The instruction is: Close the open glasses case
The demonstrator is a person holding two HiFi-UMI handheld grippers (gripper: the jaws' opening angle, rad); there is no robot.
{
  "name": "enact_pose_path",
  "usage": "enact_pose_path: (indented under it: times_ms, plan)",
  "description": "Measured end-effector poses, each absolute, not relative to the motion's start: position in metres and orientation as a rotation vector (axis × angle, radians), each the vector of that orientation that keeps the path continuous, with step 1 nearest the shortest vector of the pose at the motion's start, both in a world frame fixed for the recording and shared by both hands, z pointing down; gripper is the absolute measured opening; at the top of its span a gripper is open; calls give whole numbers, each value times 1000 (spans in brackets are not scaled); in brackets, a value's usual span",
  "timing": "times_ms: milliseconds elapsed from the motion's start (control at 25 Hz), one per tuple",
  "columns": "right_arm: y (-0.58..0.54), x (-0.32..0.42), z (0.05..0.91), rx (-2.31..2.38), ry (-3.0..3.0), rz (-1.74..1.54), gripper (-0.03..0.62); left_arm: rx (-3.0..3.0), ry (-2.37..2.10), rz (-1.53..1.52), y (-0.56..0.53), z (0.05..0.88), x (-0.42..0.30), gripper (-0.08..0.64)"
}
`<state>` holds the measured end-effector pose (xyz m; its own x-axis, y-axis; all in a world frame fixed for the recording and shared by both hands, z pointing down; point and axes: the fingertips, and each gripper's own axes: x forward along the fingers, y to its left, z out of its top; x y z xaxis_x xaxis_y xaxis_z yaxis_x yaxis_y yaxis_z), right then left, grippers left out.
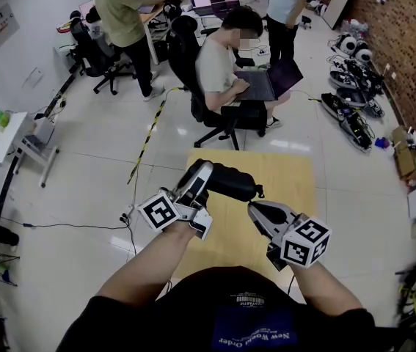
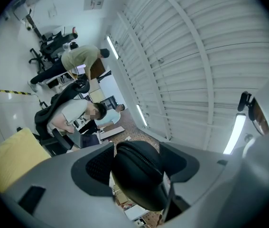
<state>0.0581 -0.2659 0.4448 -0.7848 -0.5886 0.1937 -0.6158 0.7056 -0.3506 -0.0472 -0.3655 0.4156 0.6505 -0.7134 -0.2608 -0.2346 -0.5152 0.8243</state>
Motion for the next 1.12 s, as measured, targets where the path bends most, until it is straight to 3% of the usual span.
enact_pose_path:
  times_ms: [840,1120]
  plan:
    - [-261,99,464,874,-2698,487,-12,2088,-204,-456,-330,436,-24,270]
    - [-250,80,439,862,-2860,536,-14,1855,-324,-710,-359,451,-36,268]
